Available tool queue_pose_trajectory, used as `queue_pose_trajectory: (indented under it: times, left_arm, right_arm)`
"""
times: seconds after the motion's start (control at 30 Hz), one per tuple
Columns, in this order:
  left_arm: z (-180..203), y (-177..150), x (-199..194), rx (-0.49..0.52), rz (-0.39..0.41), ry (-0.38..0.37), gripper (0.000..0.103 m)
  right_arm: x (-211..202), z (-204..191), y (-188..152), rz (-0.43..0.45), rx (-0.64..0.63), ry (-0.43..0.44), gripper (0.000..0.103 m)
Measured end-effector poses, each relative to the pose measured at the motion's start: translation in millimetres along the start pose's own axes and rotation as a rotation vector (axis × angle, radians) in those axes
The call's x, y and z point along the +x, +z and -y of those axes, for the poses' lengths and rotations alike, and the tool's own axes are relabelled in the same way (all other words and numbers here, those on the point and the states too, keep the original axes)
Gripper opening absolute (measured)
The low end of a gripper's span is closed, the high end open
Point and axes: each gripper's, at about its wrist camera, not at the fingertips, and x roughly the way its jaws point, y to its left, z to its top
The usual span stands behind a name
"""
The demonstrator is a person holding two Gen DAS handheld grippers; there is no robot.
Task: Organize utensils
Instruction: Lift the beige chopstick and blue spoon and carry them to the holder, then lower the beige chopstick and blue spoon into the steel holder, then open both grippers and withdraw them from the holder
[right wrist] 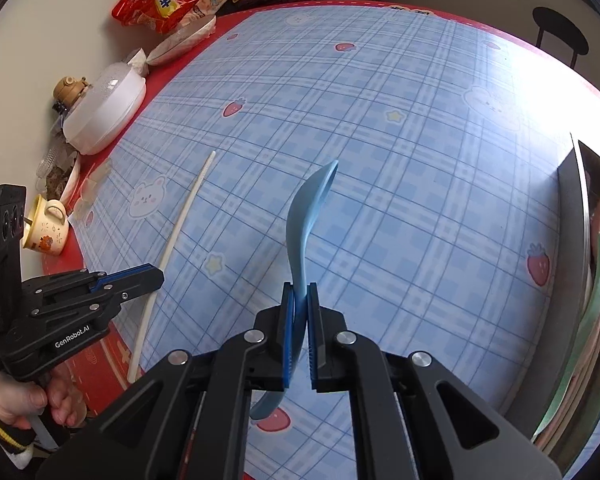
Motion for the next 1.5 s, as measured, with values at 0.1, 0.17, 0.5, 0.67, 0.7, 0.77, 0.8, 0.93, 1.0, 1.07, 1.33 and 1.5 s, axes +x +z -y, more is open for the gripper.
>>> queue_pose_trajectory:
  times: [0.1, 0.17, 0.5, 0.67, 0.7, 0.77, 0.8, 0.93, 1.0, 1.07, 1.33, 1.5]
  left_arm:
    - [5.7, -1.7, -7.4, 0.02, -0.008, -0.038, 0.01]
    - [14.2, -3.5, -12.9, 0.025, -0.013, -0.068, 0.01]
    - [82.4, 18.9, -27.7, 0.109, -0.025, -0.188, 0.01]
    - [137.9, 33.6, -18.5, 0.15, -0.045, -0.259, 0.01]
    - [150.1, 36.2, -15.8, 0.163, -0.048, -0.269, 0.01]
    - [174.7, 40.7, -10.1, 0.188, -0.056, -0.287, 0.01]
    - [186.4, 42.5, -7.6, 0.198, -0.061, -0.299, 0.01]
    - [229.6, 49.8, 7.5, 0.216, -0.081, -0.341, 0.01]
    - [247.7, 51.9, 18.2, 0.212, -0.087, -0.346, 0.01]
    - [260.4, 55.4, 32.4, 0.181, -0.103, -0.354, 0.01]
    - [282.5, 65.8, 84.7, 0.089, -0.184, -0.339, 0.01]
    - [290.3, 64.0, 98.5, 0.105, -0.208, -0.321, 0.01]
  right_arm:
    - [-13.7, 7.4, -6.6, 0.023, 0.024, 0.008, 0.006]
    - [-23.0, 12.3, -10.6, 0.04, 0.037, 0.013, 0.007]
    - [-81.4, 58.8, -34.5, 0.143, 0.126, -0.037, 0.007]
    - [-108.4, 102.2, -55.8, 0.171, 0.21, -0.099, 0.006]
    - [-112.3, 110.4, -60.3, 0.172, 0.224, -0.109, 0.006]
    - [-119.6, 124.1, -68.6, 0.173, 0.244, -0.128, 0.007]
    - [-122.2, 129.4, -72.0, 0.172, 0.25, -0.135, 0.007]
    - [-128.6, 146.0, -80.6, 0.165, 0.262, -0.153, 0.007]
    - [-128.4, 151.0, -82.1, 0.155, 0.262, -0.161, 0.007]
    - [-127.5, 156.2, -85.4, 0.144, 0.263, -0.165, 0.007]
    - [-119.9, 165.9, -81.7, 0.117, 0.249, -0.17, 0.007]
    - [-113.8, 167.6, -78.0, 0.104, 0.24, -0.169, 0.007]
